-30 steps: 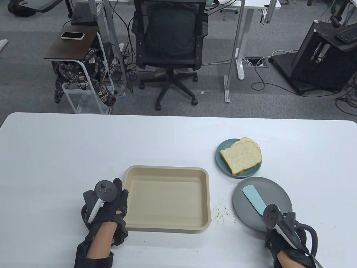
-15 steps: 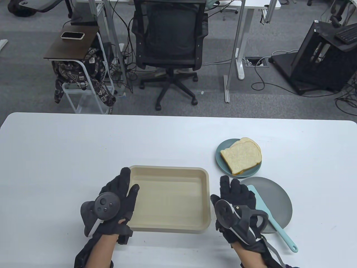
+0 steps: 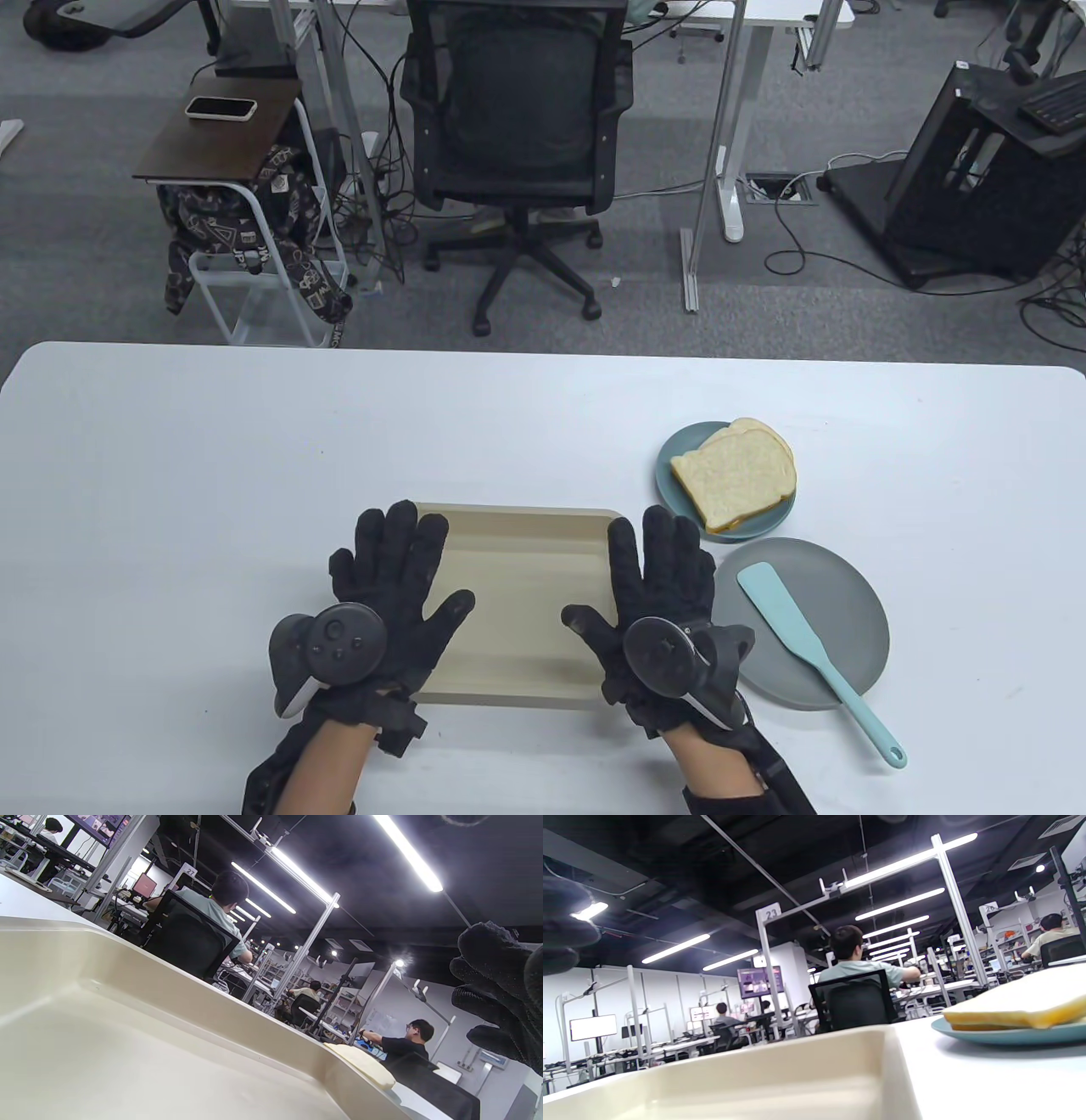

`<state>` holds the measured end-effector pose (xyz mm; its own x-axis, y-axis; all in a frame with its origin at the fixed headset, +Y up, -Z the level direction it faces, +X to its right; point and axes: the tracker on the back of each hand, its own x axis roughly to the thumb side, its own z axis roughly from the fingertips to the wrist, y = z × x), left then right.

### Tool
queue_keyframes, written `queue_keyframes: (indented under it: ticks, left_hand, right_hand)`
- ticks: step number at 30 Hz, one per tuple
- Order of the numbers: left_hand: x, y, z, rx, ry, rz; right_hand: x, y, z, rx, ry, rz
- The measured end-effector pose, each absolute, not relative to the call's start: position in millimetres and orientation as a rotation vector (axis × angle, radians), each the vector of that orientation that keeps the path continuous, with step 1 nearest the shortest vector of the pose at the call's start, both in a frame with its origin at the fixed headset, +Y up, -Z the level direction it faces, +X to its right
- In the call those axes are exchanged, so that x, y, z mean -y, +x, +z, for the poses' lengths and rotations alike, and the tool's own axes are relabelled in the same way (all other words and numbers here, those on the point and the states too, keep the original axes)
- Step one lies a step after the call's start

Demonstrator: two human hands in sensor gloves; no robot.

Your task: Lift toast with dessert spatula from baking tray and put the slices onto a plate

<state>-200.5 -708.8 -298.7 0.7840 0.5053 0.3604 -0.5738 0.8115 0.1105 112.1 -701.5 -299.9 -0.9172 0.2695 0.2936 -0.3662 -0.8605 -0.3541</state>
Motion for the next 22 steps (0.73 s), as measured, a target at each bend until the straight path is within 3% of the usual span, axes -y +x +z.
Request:
queue_keyframes:
  ticks: [22]
  left_hand:
    - [714, -193, -300, 0.346, 0.172, 0.603]
  right_hand:
    - [712, 124, -291, 0.529, 0.331, 2.708]
